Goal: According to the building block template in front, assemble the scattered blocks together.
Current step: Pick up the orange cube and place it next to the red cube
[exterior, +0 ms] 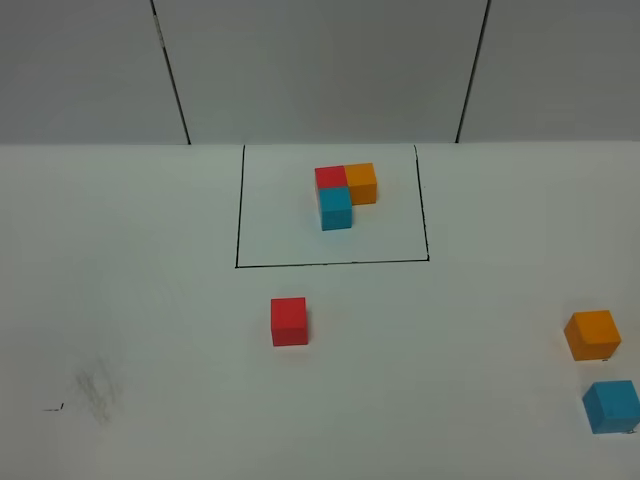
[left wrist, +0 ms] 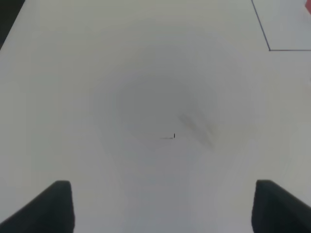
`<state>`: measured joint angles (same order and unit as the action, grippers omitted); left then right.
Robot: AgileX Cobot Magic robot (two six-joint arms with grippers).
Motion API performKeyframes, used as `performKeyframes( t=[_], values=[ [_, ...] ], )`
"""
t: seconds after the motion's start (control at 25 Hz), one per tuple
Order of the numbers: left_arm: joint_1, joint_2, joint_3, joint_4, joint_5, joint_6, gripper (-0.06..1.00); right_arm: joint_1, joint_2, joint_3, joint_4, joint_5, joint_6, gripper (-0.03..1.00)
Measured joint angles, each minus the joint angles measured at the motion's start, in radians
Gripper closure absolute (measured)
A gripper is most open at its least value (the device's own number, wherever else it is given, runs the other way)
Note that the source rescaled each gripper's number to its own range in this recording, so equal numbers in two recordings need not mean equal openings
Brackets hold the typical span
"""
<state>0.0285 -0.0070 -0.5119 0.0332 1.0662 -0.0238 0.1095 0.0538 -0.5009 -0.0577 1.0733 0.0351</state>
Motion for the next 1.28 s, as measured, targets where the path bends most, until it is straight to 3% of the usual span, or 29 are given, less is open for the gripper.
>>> performKeyframes(
  t=[1.28],
  values=[
    [0.0,0.0,0.002,0.002,0.004,-0.013,0.09,0.0,0.0,0.0,0.0,0.0,0.0,0.26]
  ],
)
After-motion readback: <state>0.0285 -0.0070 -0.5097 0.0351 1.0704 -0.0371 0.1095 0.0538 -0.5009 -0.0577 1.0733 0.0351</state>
